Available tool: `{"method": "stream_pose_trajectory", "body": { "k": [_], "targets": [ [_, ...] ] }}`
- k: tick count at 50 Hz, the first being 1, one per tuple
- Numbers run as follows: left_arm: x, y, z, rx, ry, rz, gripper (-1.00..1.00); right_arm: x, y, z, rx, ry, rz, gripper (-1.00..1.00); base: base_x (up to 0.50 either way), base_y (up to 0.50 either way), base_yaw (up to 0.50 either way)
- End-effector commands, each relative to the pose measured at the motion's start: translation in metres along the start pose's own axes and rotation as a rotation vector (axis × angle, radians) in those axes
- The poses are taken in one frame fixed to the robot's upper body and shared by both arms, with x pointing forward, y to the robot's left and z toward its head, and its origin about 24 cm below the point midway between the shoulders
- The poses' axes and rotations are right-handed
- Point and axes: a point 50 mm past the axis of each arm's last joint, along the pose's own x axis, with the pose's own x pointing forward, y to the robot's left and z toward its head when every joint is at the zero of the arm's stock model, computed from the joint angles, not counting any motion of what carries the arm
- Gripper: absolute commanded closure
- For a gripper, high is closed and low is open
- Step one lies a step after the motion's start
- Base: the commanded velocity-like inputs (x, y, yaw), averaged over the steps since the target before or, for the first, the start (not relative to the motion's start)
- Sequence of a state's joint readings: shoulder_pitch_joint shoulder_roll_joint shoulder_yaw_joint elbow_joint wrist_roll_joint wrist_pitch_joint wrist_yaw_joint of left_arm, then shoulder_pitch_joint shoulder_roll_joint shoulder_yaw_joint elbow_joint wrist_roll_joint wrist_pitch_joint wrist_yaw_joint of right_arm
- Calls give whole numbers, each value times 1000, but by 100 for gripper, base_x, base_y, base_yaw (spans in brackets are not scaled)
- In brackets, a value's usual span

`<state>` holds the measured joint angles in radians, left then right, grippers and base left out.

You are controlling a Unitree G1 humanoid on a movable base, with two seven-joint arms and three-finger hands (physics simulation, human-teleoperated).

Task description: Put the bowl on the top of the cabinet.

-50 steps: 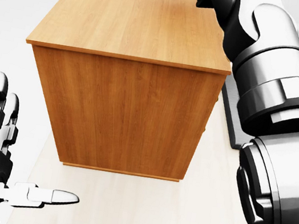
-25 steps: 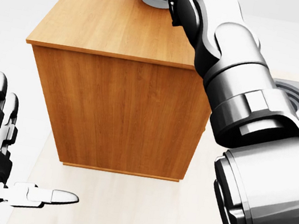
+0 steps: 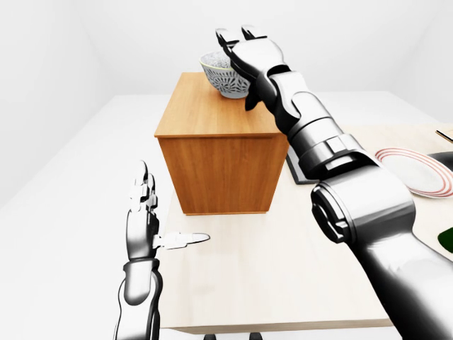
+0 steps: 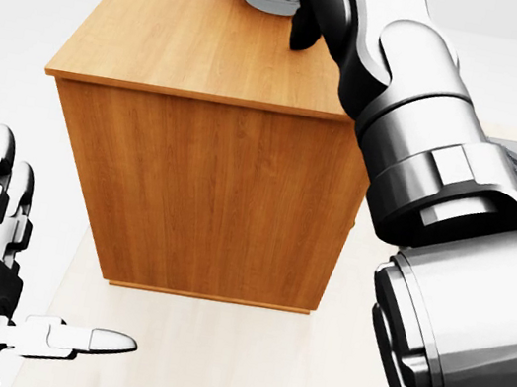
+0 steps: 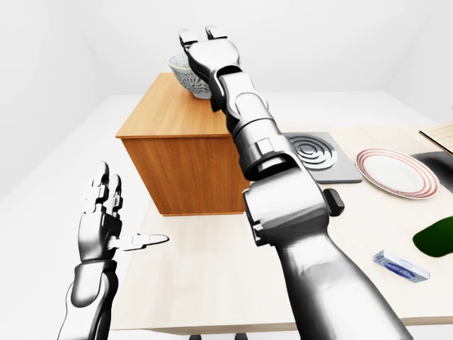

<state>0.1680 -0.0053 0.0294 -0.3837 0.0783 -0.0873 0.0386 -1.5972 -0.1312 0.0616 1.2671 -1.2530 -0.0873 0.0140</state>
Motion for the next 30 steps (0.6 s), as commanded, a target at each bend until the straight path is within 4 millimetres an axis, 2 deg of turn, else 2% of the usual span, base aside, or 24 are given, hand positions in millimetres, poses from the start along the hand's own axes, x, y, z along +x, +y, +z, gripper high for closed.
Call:
{"method": "stream_pose_trajectory", "body": {
  "k": [1,5,11,12,17,27,30],
  "targets": [
    [0,-1,-1,-1,3,-5,-100,0,0,-6,5,17,59,-100,0,0,0],
    [0,-1,-3,-1,10,-6,-100,0,-11,-10,-4,26,48,-100,0,0,0],
    [0,0,-2,-2,8,-5,-100,1,-44,-15,-17,41,11,-100,0,0,0],
    [0,0,-3,-2,12,-5,-100,0,-57,-17,-22,45,-8,-100,0,0,0],
    [1,0,-5,-2,19,-3,-100,-4,-94,-24,-41,70,-54,-100,0,0,0],
    [2,0,-9,-3,36,3,-100,-15,-142,-40,-57,119,-129,-100,0,0,0],
    [3,-1,-17,-1,67,3,-100,-21,-157,-46,-66,141,-167,-100,0,0,0]
  ]
}}
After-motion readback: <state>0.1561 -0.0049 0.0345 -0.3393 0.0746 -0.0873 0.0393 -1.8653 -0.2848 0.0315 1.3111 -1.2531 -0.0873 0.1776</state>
